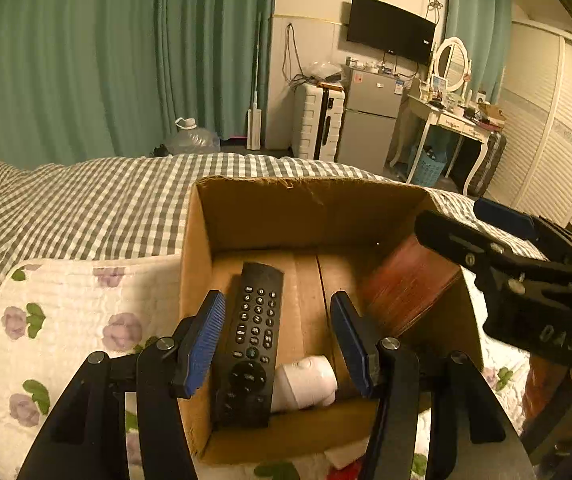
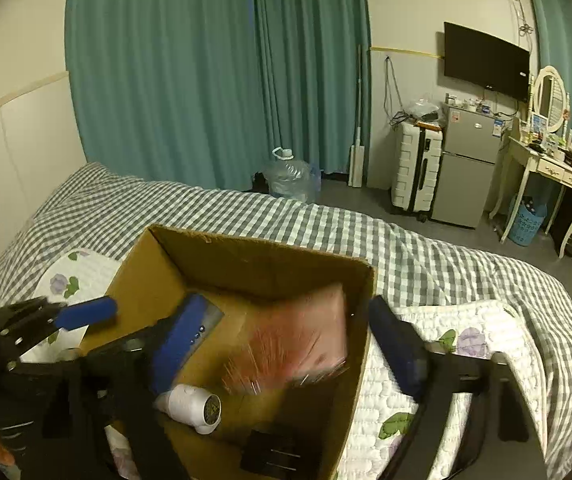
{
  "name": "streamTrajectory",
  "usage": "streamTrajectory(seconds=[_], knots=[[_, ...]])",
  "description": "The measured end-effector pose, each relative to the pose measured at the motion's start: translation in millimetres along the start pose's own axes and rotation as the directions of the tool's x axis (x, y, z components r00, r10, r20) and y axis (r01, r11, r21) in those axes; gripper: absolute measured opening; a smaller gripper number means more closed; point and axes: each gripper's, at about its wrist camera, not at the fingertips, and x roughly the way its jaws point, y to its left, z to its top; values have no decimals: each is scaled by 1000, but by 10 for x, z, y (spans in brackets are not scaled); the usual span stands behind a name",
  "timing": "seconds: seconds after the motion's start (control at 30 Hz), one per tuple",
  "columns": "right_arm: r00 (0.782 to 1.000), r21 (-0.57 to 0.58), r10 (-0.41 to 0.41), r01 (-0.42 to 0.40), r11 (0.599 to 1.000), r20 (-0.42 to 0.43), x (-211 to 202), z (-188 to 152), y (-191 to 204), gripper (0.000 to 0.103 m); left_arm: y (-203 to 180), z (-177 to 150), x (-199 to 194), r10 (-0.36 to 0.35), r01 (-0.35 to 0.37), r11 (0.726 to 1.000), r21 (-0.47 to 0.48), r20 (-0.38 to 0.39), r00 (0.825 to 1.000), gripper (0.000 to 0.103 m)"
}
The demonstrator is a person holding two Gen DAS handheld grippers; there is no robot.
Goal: Organize rigid objects
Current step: 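Lift the remote and card case and drop both into the box, then grasp the light-blue earbud case with the left tool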
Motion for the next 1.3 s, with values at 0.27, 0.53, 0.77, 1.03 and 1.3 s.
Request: streamTrajectory(seconds=[0.27, 0.53, 0.77, 1.03, 1.3], knots=[[1000, -37, 3, -3, 999, 14, -481, 24, 131, 89, 59, -75, -542, 33, -33, 999, -9, 37, 999, 58], [999, -57, 6, -3, 998, 53, -1217, -258, 326, 89, 155, -426, -1042, 93, -92, 996, -21, 27, 995, 59], [998, -75, -19, 15, 997, -54, -1189, -903, 371, 89, 109, -966, -1009, 134, -135, 990, -42, -38, 990, 60], [980, -88, -56, 39, 995, -190, -830, -1390, 213, 89, -148, -1549, -538, 90, -100, 994, -49, -169, 982, 60], [969, -41, -83, 76, 996, -232, -640, -1498, 8, 89, -376, -1771, -301, -41, 30, 999, -45, -257, 965, 59]])
